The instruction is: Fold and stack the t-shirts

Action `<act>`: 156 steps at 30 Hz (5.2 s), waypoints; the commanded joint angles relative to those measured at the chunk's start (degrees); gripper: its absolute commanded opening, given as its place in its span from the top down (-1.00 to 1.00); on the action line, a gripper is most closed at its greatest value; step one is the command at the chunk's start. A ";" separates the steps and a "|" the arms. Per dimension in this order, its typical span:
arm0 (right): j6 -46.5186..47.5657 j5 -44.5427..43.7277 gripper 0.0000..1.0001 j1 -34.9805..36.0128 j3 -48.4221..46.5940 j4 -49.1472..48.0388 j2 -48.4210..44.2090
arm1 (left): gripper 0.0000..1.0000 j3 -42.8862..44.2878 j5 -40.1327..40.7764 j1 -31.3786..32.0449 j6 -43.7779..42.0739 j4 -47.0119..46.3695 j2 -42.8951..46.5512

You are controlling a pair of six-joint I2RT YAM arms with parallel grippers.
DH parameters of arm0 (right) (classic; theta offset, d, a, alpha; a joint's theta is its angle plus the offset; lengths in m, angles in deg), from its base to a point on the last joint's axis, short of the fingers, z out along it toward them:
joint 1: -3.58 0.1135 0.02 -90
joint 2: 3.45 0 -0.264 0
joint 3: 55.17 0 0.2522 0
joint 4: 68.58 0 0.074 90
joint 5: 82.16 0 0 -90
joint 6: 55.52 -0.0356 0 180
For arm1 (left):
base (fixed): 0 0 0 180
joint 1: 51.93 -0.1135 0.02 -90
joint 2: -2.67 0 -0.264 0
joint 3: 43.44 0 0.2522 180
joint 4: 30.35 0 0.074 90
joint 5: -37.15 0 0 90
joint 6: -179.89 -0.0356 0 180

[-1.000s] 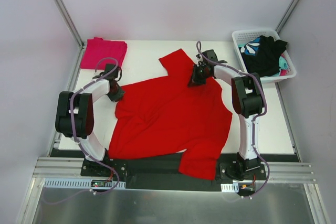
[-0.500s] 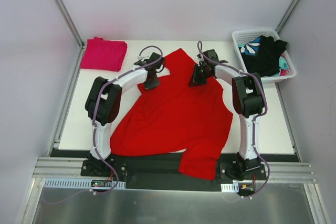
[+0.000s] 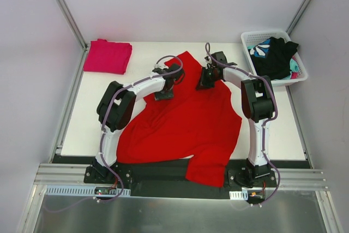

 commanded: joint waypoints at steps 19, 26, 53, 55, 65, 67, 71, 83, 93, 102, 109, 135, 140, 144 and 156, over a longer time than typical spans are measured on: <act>0.94 2.03 0.98 -0.56 -2.37 0.93 -0.13 | 0.16 -7.46 -3.54 -14.70 -2.01 -7.81 10.28; 1.46 2.56 0.98 -0.64 -1.84 1.10 -0.13 | 0.17 -8.96 -5.74 -14.78 -0.42 -12.73 9.75; 0.85 4.23 0.98 -1.26 -1.75 0.22 0.57 | 0.42 -14.32 -7.23 -14.96 2.48 -20.47 7.11; 0.76 4.40 0.98 -1.17 -1.75 0.13 0.57 | 0.61 -14.32 -6.88 -14.96 2.39 -20.47 7.11; 0.93 4.49 0.98 -1.17 -1.40 0.13 0.39 | 1.00 -14.32 -5.04 -15.66 0.46 -19.86 9.83; 0.94 4.49 0.98 -1.17 -1.40 0.05 0.39 | 1.00 -14.84 -4.07 -16.10 -0.42 -18.63 12.10; 0.94 4.66 0.98 -1.17 -1.57 -0.04 0.57 | 1.00 -14.94 -0.82 -17.77 -2.35 -15.64 15.45; 0.67 4.58 0.98 -1.61 -1.58 -0.30 1.10 | 1.00 -15.37 3.05 -23.31 -5.87 -12.91 18.10; 0.41 4.23 0.98 -2.58 -1.66 -0.30 2.06 | 1.00 -14.77 0.33 -34.37 -5.52 -13.00 15.73; -0.12 5.19 0.98 -4.42 -2.45 -0.48 2.85 | 1.00 -7.47 -2.48 -39.39 -7.37 -12.47 8.61; -0.29 5.72 0.98 -5.30 -3.33 -0.22 3.38 | 1.00 -2.20 -2.22 -40.18 -8.77 -12.21 4.21; -0.12 5.63 0.98 -6.01 -7.98 2.67 1.10 | -0.91 0.97 -9.61 -39.40 -8.85 -8.78 12.11; 0.58 5.72 0.98 -6.01 -16.84 5.67 1.62 | -0.98 0.71 -8.65 -32.20 -10.44 -8.87 16.33; 2.86 4.84 0.97 -5.92 -24.57 10.05 5.30 | -0.98 1.50 -8.11 -27.10 -13.33 -8.69 16.78; 3.48 6.78 0.88 -5.22 -38.40 14.63 16.47 | -0.98 -2.10 -1.72 -19.63 -15.62 -8.69 16.78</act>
